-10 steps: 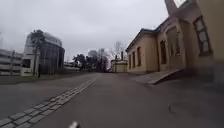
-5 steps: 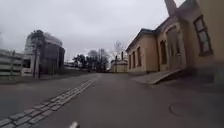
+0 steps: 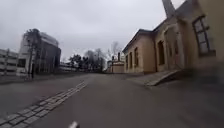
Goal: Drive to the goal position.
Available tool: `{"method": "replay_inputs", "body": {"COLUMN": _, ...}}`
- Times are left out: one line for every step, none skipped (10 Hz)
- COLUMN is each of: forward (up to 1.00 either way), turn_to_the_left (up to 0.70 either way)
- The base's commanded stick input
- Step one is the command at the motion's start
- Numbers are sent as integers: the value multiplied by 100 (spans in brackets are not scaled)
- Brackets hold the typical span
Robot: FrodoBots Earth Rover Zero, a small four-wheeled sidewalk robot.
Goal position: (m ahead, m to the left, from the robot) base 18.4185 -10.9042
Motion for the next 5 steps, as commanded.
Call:
{"method": "replay_inputs", "body": {"forward": 100, "turn_to_the_left": 0}}
{"method": "replay_inputs", "body": {"forward": 100, "turn_to_the_left": 0}}
{"method": "replay_inputs", "body": {"forward": 100, "turn_to_the_left": 0}}
{"method": "replay_inputs", "body": {"forward": 100, "turn_to_the_left": 0}}
{"method": "replay_inputs", "body": {"forward": 100, "turn_to_the_left": 0}}
